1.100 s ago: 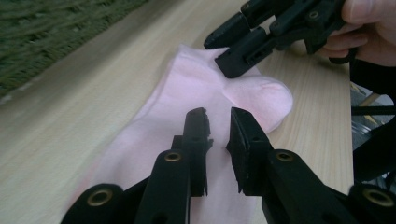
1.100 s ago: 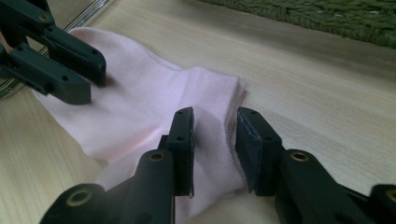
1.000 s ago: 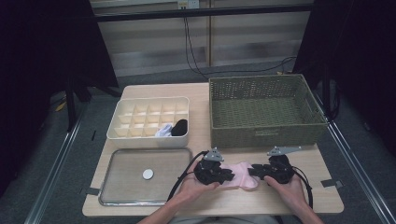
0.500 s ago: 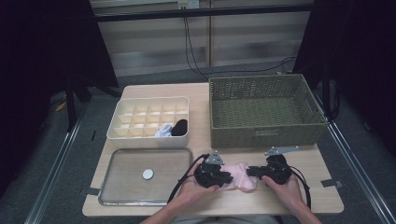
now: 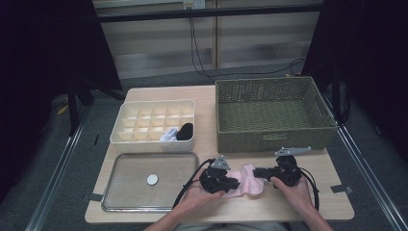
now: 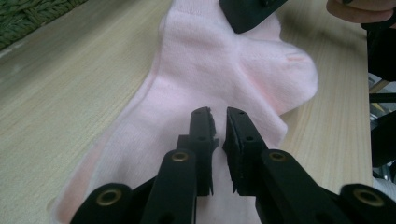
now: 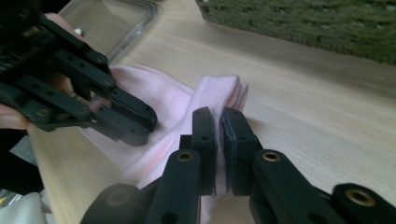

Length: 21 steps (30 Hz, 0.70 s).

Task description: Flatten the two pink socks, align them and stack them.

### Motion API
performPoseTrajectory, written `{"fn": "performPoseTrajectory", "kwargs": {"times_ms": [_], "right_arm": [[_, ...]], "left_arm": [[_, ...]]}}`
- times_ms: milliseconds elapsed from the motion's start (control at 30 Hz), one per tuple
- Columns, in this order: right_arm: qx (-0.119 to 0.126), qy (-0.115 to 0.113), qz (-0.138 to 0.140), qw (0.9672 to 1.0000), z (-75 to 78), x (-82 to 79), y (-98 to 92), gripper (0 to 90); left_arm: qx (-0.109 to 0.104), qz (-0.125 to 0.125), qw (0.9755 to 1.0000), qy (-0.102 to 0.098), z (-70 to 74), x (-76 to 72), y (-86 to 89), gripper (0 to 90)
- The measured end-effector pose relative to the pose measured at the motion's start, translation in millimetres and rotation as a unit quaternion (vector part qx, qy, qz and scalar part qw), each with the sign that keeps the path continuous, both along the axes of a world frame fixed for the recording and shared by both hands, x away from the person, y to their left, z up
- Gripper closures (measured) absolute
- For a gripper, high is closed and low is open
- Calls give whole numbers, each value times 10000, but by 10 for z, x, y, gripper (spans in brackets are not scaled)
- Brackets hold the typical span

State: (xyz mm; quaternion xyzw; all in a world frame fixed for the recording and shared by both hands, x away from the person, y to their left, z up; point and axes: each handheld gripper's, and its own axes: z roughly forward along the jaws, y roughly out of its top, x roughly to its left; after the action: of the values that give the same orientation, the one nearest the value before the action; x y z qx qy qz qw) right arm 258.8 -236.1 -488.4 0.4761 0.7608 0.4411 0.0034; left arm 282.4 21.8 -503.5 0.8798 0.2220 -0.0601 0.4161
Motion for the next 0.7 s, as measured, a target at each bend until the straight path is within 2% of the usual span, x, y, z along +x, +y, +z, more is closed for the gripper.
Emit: {"fn": "performPoseTrajectory", "kwargs": {"times_ms": [67,133,233,267,400,500,600,700], "right_arm": [[53,-39,12,10000,26,4,10,844],[106,-54,45,9999,47,6,20,845],[102,-170,86,9998,132,17,10,848],[181,-188,68,9996,156,21,7,848],[280,-183,164,9993,171,17,48,850],[343,-191,175,9991,193,9,64,850],[422,-194,196,9987,210,3,81,850],[431,-218,248,9985,220,3,101,851]], "left_arm": [[63,-16,9999,-123,4,-13,-3,814],[60,-29,9998,-166,6,-26,-10,813],[47,8,10000,-81,3,-12,-3,813],[34,24,10000,-72,1,-12,-5,813],[36,50,9999,-140,1,-31,-16,813],[-2,97,9999,-53,-5,-27,-9,813],[21,102,9998,-139,-3,-49,-14,812],[13,122,9999,-111,-3,-55,-21,812]]}}
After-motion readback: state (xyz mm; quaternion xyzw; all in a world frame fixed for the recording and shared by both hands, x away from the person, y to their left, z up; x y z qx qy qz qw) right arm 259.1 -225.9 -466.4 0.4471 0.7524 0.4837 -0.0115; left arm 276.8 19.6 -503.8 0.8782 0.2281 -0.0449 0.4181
